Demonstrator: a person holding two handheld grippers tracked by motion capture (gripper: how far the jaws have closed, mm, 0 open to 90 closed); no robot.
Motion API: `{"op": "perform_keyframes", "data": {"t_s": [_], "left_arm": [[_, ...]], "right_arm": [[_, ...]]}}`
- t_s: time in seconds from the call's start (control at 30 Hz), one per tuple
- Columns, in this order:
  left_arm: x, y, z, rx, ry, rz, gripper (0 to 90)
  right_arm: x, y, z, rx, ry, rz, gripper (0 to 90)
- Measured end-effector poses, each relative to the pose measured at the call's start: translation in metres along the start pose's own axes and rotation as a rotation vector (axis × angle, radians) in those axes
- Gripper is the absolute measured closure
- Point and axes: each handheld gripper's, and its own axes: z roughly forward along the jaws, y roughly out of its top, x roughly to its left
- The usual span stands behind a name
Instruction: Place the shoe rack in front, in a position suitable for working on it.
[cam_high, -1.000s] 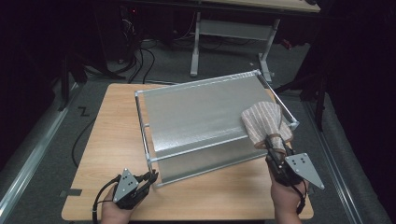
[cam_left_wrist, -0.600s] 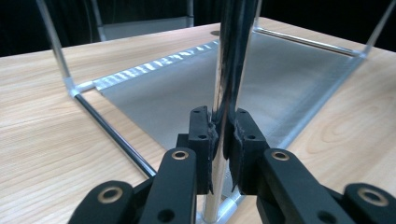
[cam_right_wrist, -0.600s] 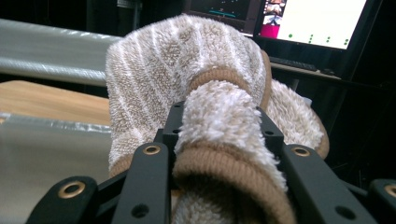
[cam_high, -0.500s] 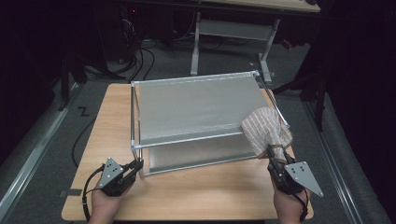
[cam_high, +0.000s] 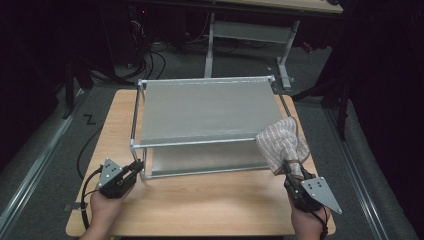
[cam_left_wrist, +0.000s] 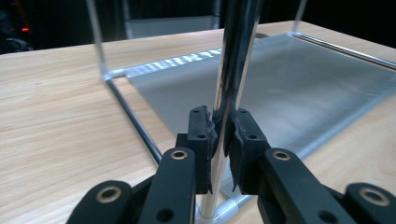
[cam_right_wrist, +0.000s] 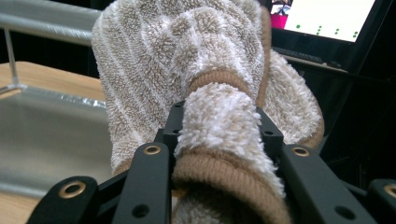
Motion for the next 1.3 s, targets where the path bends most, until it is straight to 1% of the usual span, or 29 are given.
{"op": "perform_keyframes", "data": {"t_s": [0.13, 0.2, 0.27, 0.3, 0.33, 0.37, 0.4, 0.43, 0.47, 0.5, 0.53, 0.6, 0.63, 0.67, 0.73, 0.8, 0.9, 0.97, 1.03, 1.1, 1.2, 1.23, 1.3], "left_arm": [[0.010, 0.000, 0.000, 0.000, 0.029, -0.027, 79.2], [0.013, 0.001, -0.001, 0.006, 0.039, -0.030, 78.9], [0.015, 0.001, -0.002, 0.012, 0.042, -0.036, 78.3], [0.015, 0.001, -0.003, 0.017, 0.045, -0.041, 77.2], [0.014, 0.001, -0.004, 0.020, 0.048, -0.044, 75.9], [0.012, 0.001, -0.006, 0.018, 0.041, -0.051, 73.1], [0.010, 0.001, -0.009, 0.020, 0.036, -0.064, 69.5], [0.007, 0.001, -0.013, 0.018, 0.040, -0.085, 65.2], [0.003, 0.001, -0.018, 0.004, 0.047, -0.093, 61.9], [-0.002, 0.000, -0.024, -0.012, 0.054, -0.088, 61.6], [-0.007, 0.000, -0.029, -0.027, 0.058, -0.072, 61.6], [-0.020, -0.002, -0.038, -0.045, 0.086, -0.018, 61.0], [-0.024, -0.003, -0.042, -0.058, 0.076, -0.017, 61.1], [-0.028, -0.003, -0.044, -0.058, 0.053, -0.018, 61.1], [-0.037, -0.003, -0.041, -0.043, 0.015, 0.004, 61.1], [-0.041, -0.004, -0.035, -0.024, -0.002, 0.019, 61.8], [-0.041, -0.003, -0.026, 0.006, 0.002, 0.044, 64.2], [-0.038, -0.003, -0.019, 0.034, 0.007, 0.062, 67.4], [-0.034, -0.003, -0.013, 0.059, 0.021, 0.069, 69.9], [-0.028, -0.002, -0.008, 0.069, 0.048, 0.060, 70.9], [-0.021, -0.002, -0.005, 0.074, 0.082, 0.045, 72.4], [-0.020, -0.002, -0.005, 0.072, 0.088, 0.041, 72.9], [-0.017, -0.001, -0.004, 0.074, 0.101, 0.035, 73.7]], "right_arm": [[0.001, -0.010, 0.000, 0.025, -0.004, 0.018, 66.4], [0.000, -0.014, 0.001, 0.043, -0.005, 0.019, 66.4], [-0.001, -0.017, 0.001, 0.049, -0.015, 0.011, 66.4], [-0.002, -0.019, 0.002, 0.059, -0.019, 0.017, 66.4], [-0.003, -0.022, 0.003, 0.065, -0.024, 0.018, 66.3], [-0.003, -0.025, 0.003, 0.078, -0.028, 0.020, 66.4], [-0.004, -0.027, 0.004, 0.091, -0.029, 0.028, 66.4], [-0.004, -0.030, 0.005, 0.103, -0.031, 0.028, 66.4], [-0.005, -0.032, 0.005, 0.111, -0.033, 0.027, 66.4], [-0.005, -0.034, 0.005, 0.124, -0.032, 0.028, 66.4], [-0.005, -0.036, 0.006, 0.132, -0.035, 0.027, 66.4], [-0.006, -0.039, 0.006, 0.143, -0.036, 0.031, 66.4], [-0.007, -0.040, 0.006, 0.149, -0.038, 0.034, 66.3], [-0.007, -0.041, 0.005, 0.155, -0.039, 0.035, 66.3], [-0.010, -0.043, 0.003, 0.161, -0.049, 0.046, 66.4], [-0.014, -0.043, 0.000, 0.161, -0.062, 0.052, 66.4], [-0.020, -0.044, -0.005, 0.163, -0.085, 0.071, 66.4], [-0.023, -0.044, -0.007, 0.151, -0.100, 0.090, 66.4], [-0.024, -0.043, -0.009, 0.138, -0.101, 0.091, 66.4], [-0.022, -0.041, -0.010, 0.123, -0.093, 0.088, 66.4], [-0.021, -0.038, -0.013, 0.096, -0.096, 0.090, 66.5], [-0.021, -0.037, -0.015, 0.093, -0.100, 0.090, 66.4], [-0.021, -0.038, -0.016, 0.093, -0.093, 0.089, 66.4]]}}
